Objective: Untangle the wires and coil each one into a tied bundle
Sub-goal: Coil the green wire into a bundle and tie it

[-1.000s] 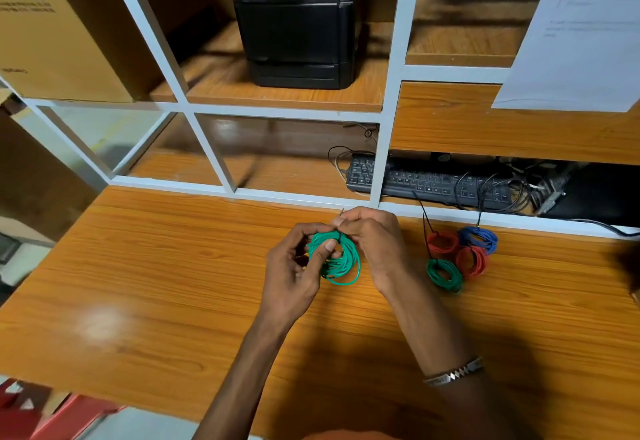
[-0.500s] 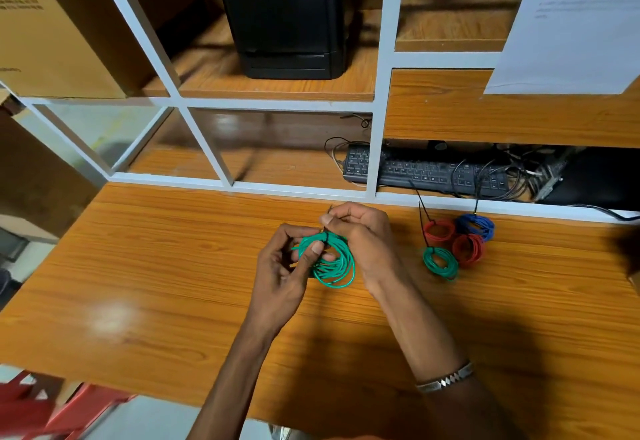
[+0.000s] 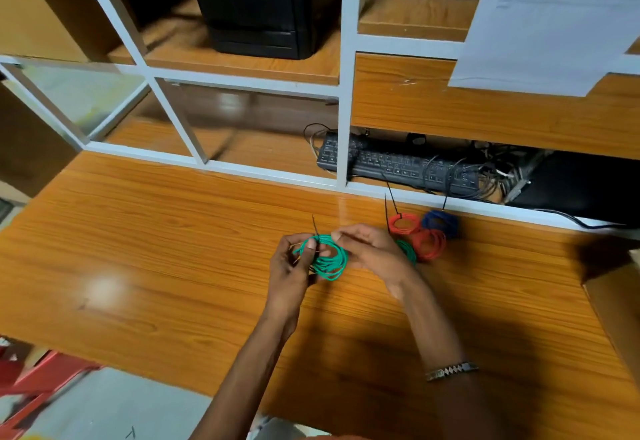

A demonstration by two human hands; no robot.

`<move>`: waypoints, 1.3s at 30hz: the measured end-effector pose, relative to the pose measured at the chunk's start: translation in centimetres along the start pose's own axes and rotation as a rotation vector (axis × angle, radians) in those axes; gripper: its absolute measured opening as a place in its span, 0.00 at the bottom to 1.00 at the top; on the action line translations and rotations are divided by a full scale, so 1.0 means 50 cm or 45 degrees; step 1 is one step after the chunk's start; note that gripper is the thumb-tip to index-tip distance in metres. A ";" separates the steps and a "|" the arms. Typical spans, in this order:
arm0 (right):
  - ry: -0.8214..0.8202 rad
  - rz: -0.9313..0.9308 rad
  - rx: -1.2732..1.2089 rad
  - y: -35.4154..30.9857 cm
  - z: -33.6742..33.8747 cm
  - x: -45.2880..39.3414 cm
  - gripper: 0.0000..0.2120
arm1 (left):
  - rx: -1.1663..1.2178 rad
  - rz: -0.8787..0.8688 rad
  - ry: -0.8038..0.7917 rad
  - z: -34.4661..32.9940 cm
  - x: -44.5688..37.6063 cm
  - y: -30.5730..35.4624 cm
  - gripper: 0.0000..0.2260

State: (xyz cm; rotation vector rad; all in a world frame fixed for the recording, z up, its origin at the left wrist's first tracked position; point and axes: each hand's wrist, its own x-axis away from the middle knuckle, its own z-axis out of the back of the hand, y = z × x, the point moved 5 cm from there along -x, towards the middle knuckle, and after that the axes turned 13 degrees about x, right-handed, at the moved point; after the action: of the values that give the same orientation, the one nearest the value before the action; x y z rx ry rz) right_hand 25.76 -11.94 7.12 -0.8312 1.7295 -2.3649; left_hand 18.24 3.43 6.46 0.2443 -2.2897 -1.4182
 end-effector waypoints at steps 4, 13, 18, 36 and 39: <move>-0.213 -0.126 -0.107 0.049 0.022 0.023 0.17 | 0.054 0.141 0.037 -0.017 -0.006 -0.054 0.05; 0.281 -0.379 -0.094 0.167 0.058 -0.024 0.19 | -0.137 0.484 0.174 -0.045 -0.063 -0.205 0.12; 0.326 -0.245 0.272 0.194 0.069 -0.045 0.11 | -0.205 0.411 0.262 -0.043 -0.091 -0.240 0.16; 0.451 -0.208 1.026 0.212 0.115 -0.065 0.19 | -1.305 -0.124 -0.089 -0.085 -0.166 -0.208 0.21; 0.410 -0.167 1.007 0.187 0.099 -0.098 0.20 | -1.285 -0.152 -0.051 -0.060 -0.204 -0.179 0.21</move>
State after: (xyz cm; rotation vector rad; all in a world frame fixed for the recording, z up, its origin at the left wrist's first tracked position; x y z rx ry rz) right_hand 30.06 -17.57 -2.15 -0.4500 0.6496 -3.0195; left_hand 27.97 0.63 -3.05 0.0271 -1.3337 -2.4229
